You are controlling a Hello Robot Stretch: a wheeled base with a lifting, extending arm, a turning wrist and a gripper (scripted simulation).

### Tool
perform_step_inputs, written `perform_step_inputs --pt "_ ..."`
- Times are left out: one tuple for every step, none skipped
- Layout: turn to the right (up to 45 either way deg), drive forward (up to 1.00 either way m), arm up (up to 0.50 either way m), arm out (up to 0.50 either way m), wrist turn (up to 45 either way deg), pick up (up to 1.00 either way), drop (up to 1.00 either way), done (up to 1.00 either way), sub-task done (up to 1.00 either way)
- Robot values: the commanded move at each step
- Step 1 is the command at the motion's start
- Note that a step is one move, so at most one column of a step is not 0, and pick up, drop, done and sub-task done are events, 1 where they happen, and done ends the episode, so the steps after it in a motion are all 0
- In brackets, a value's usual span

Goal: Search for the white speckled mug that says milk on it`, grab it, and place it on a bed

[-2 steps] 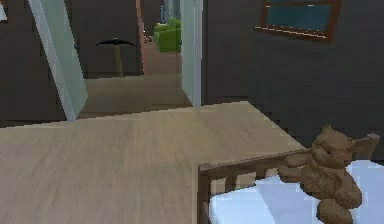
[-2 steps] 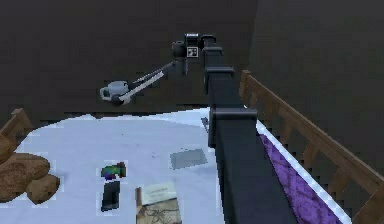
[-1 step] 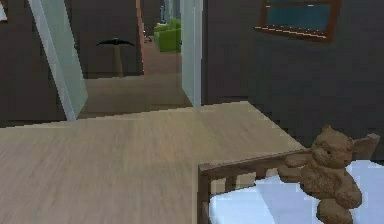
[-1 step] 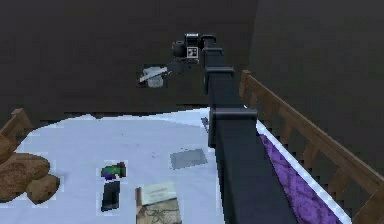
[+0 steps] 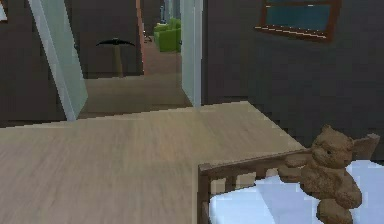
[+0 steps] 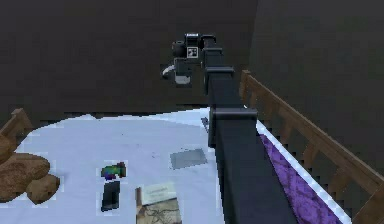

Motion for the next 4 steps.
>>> perform_step_inputs --pt "0.0 0.00 -0.40 0.00 0.0 0.00 0.00 0.00 0.00" --pt "0.0 0.00 -0.32 0.00 0.0 0.00 0.00 0.00 0.00" --pt "0.0 0.00 0.00 0.00 0.0 0.00 1.00 0.00 0.00" --pt "0.0 0.00 0.10 0.00 0.0 0.00 0.00 0.00 0.00"
